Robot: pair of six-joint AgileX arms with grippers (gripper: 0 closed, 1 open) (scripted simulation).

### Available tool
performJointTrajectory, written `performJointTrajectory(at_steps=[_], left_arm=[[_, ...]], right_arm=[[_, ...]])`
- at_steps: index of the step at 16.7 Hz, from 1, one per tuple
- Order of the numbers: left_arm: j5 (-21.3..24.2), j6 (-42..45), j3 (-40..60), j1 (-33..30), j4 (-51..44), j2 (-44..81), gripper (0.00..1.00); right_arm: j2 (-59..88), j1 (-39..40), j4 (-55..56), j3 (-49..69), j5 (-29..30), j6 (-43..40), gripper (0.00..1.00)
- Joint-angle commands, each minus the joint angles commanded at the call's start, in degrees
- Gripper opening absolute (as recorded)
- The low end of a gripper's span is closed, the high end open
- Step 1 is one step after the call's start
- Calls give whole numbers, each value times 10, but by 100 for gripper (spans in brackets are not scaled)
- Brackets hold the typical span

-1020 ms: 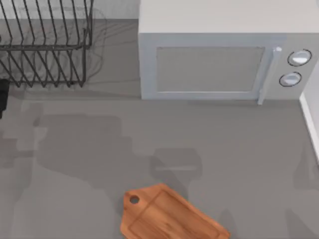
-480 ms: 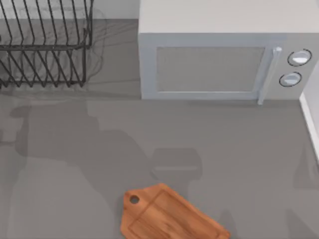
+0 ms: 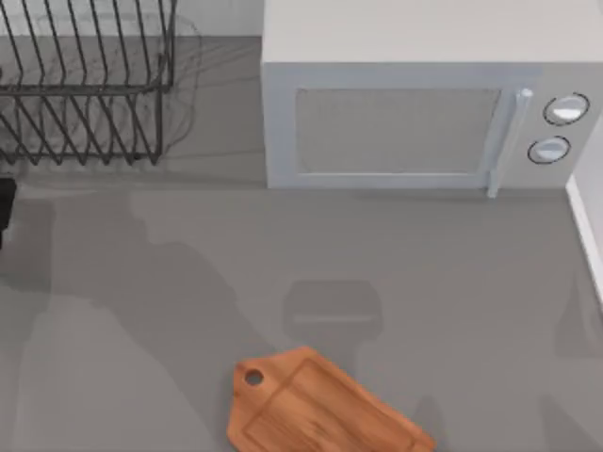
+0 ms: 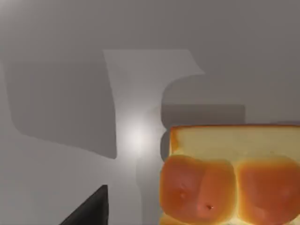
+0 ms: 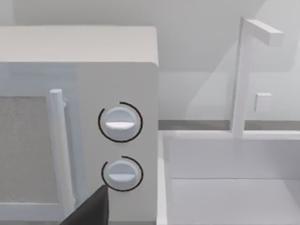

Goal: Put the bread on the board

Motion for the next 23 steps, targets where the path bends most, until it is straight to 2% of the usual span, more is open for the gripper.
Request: performJointTrajectory(at_steps=[3, 7, 20, 23], left_arm=[[0, 1, -28, 1, 46, 21, 100], [0, 1, -30, 1, 49, 23, 100], [0, 1, -30, 1, 49, 23, 2], [0, 1, -30, 1, 49, 23, 0]], right_arm=[[0, 0, 0, 0, 0, 0, 100], [0, 0, 0, 0, 0, 0, 100], [0, 0, 0, 0, 0, 0, 100], [0, 0, 0, 0, 0, 0, 100]])
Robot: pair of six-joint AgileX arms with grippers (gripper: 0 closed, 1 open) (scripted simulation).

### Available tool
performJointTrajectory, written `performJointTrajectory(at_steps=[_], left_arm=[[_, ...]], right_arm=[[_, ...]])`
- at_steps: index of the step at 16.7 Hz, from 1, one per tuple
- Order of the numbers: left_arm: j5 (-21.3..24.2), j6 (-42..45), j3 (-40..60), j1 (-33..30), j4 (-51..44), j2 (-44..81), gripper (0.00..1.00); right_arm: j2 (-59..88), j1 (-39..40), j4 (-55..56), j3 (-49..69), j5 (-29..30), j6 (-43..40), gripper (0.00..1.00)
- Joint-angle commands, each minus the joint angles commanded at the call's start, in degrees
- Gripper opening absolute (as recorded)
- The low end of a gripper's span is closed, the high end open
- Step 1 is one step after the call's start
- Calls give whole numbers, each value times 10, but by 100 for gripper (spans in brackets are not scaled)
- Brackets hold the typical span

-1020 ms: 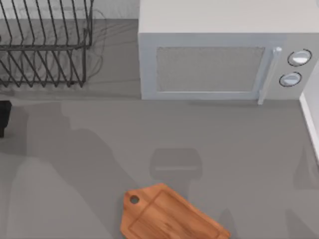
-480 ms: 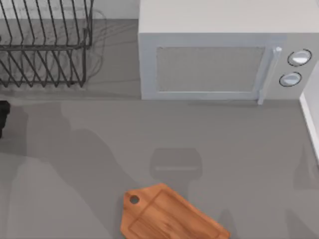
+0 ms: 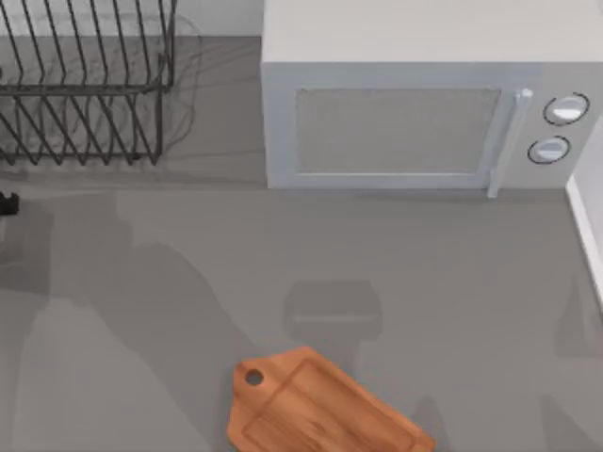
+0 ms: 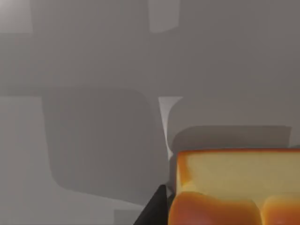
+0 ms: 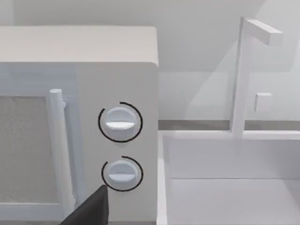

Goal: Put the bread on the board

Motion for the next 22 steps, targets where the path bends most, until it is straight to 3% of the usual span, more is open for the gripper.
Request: performJointTrajectory(at_steps=[8, 16, 22], left_arm=[[3, -1, 13, -1, -15, -18, 0], [2, -2, 130, -2, -190, -68, 0], [2, -2, 146, -2, -210, -76, 0]], right_arm=[[0, 0, 0, 0, 0, 0, 100], [0, 0, 0, 0, 0, 0, 100], [0, 0, 0, 0, 0, 0, 100]])
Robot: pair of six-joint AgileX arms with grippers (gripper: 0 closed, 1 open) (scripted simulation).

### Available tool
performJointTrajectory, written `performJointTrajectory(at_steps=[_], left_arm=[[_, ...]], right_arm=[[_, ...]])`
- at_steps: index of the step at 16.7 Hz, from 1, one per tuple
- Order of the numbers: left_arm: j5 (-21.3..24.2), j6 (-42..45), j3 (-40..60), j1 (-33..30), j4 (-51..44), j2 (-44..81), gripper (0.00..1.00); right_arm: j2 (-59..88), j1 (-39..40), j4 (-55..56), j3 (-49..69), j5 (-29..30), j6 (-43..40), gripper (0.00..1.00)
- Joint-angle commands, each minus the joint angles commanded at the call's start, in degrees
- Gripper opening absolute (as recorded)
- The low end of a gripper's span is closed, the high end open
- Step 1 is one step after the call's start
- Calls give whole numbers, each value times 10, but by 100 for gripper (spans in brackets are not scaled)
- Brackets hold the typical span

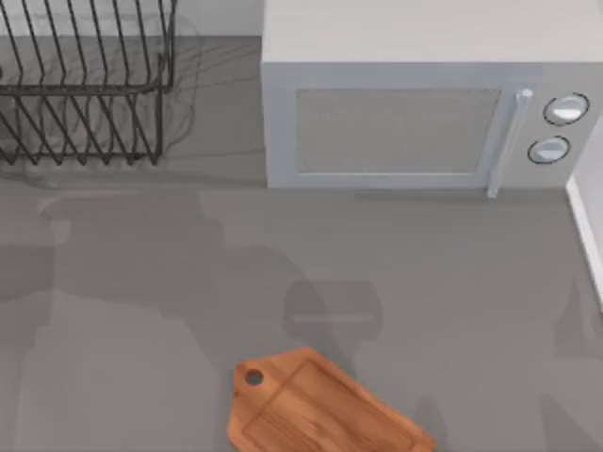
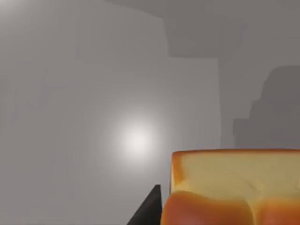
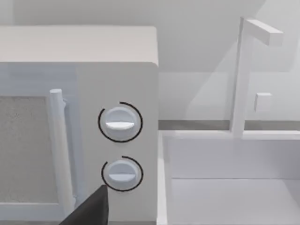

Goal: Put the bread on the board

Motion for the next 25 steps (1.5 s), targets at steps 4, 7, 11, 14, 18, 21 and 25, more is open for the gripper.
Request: performJointTrajectory(at_steps=[4, 7, 11, 14, 18, 21, 25], left_arm=[[0, 36, -2, -26, 0, 1, 0], [1, 126, -8, -86, 1, 4, 0], [2, 327, -32, -208, 6, -1, 0], [5, 518, -63, -316, 14, -11, 0], [11, 779, -108, -465, 27, -30, 0], [13, 945, -141, -566, 43, -52, 0], [13, 1091, -180, -665, 65, -83, 0]], right_arm=[[0, 0, 0, 0, 0, 0, 100], [0, 0, 0, 0, 0, 0, 100], [0, 0, 0, 0, 0, 0, 100], [0, 0, 0, 0, 0, 0, 100], [0, 0, 0, 0, 0, 0, 100], [0, 0, 0, 0, 0, 0, 100], [0, 0, 0, 0, 0, 0, 100]])
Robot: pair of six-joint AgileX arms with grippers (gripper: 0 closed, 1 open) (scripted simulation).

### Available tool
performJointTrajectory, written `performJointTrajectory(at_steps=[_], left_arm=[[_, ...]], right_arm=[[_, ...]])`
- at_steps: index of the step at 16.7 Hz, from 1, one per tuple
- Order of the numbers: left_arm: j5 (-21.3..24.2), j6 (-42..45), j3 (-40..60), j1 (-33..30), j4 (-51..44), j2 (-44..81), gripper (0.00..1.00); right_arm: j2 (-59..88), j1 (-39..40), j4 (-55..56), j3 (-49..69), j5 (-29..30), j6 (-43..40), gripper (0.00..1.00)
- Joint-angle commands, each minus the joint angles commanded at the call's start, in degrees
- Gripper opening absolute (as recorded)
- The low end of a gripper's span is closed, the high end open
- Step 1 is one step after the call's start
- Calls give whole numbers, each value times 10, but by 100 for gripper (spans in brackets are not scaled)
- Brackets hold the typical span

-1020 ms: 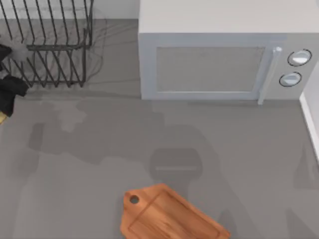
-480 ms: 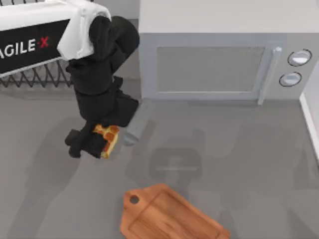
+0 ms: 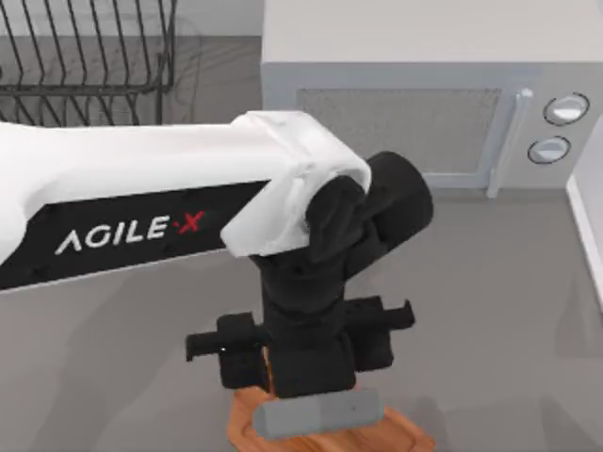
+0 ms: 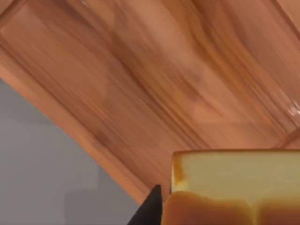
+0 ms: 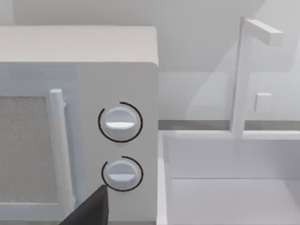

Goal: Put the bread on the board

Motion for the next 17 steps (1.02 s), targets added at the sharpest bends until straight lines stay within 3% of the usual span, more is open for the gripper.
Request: performJointTrajectory(at_steps=[4, 17], left_arm=[[-1, 49, -16, -37, 9, -13, 0], [-1, 50, -41, -36, 48, 3, 0]], right_arm=[[0, 0, 0, 0, 0, 0, 100], [0, 0, 0, 0, 0, 0, 100]])
